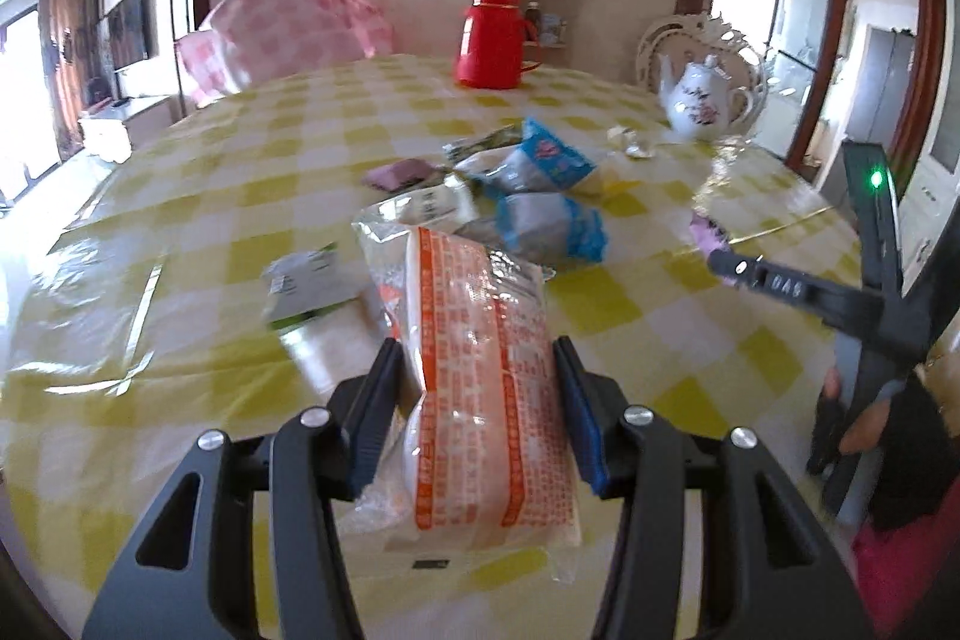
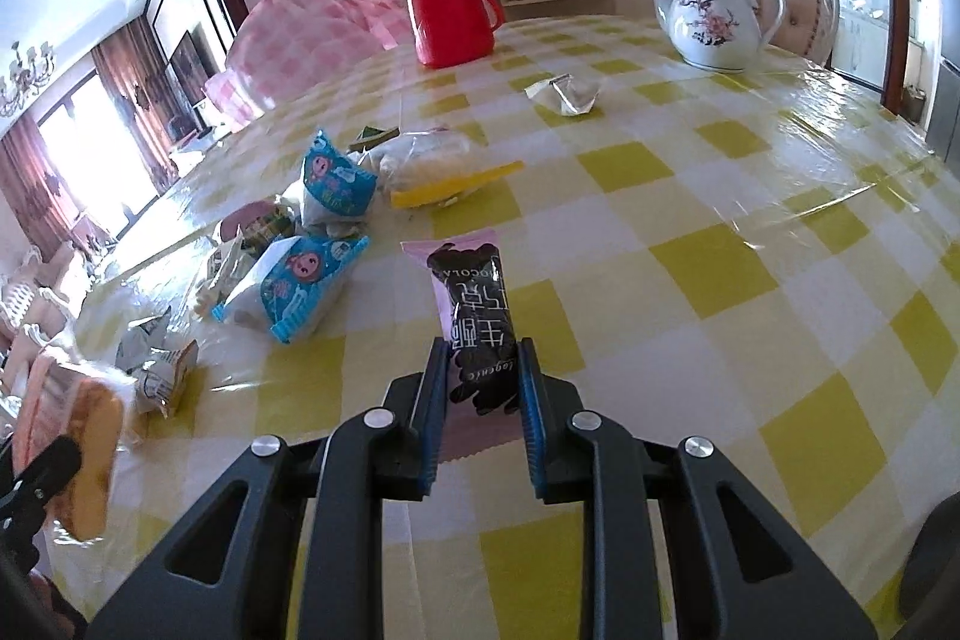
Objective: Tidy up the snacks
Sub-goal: 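Lift both held snacks and carry them off the table toward the purple-rimmed bin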
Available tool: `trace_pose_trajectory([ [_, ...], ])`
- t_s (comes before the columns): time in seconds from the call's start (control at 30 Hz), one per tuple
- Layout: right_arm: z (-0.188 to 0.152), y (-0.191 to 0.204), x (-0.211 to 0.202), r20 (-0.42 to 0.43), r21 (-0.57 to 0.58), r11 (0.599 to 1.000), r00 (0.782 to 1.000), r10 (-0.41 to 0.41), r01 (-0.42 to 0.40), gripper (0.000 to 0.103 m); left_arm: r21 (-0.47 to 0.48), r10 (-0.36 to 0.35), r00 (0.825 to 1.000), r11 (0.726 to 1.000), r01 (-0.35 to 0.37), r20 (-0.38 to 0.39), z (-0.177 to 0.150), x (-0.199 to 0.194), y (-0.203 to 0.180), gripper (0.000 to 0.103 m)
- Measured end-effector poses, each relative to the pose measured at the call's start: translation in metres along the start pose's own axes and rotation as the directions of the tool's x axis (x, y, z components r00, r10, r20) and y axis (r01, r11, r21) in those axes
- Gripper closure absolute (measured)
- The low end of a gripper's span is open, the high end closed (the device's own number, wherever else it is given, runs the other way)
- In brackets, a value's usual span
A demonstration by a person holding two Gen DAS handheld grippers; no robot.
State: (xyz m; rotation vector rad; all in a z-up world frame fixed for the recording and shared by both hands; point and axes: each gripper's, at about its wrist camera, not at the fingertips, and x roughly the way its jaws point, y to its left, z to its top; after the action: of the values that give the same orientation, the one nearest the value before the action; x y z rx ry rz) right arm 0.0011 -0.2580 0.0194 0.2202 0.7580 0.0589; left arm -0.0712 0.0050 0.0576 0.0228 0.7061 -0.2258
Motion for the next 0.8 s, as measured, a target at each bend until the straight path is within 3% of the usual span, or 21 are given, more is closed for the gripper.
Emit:
trace_pose_trajectory([
  [0.13,-0.001,0.006,-0.004,-0.008,0.021,0.998,0.998,0.058,-0.057,0.08,0.002,0.054,0.998,0.999,-0.054,-0.021,-0.015,-0.016,0.022,0.052],
  [0.33,-0.01,0.046,-0.016,-0.013,-0.018,0.989,0.99,0.143,-0.144,0.08,-0.041,0.091,0.996,0.995,-0.092,-0.024,-0.036,-0.042,0.056,0.052],
  [0.6,-0.034,0.133,-0.033,-0.054,-0.132,0.951,0.96,0.273,-0.278,0.08,-0.078,0.137,0.99,0.987,-0.138,-0.016,-0.055,-0.069,0.09,0.052],
  [0.8,-0.064,0.206,-0.04,-0.128,-0.252,0.894,0.928,0.349,-0.371,0.08,-0.126,0.163,0.986,0.978,-0.168,-0.046,-0.079,-0.089,0.122,0.052],
])
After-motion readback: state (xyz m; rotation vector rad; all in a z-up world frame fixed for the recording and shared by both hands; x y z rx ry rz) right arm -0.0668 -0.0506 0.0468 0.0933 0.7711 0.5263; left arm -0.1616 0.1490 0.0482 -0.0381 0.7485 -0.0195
